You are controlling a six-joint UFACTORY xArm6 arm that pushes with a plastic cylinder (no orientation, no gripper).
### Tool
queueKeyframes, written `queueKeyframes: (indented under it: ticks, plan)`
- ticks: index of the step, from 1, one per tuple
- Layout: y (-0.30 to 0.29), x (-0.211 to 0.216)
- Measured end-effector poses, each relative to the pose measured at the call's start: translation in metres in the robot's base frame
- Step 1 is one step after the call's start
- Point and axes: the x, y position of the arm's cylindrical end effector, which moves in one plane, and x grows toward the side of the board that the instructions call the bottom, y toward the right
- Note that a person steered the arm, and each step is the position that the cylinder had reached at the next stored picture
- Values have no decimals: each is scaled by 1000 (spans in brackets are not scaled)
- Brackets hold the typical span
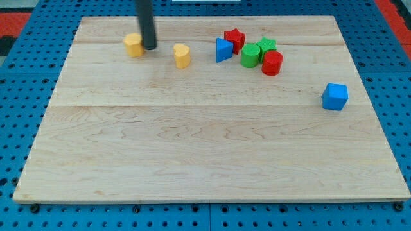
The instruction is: Push the yellow heart towards the center left
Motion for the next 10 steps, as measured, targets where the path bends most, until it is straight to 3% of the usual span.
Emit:
queueKeyframes:
  ticks: [2,3,4,8,9,10]
  plan:
    - [-30,-3]
    - [66,-6]
    - [107,20]
    - [100,85]
    - [12,87]
    - [46,103]
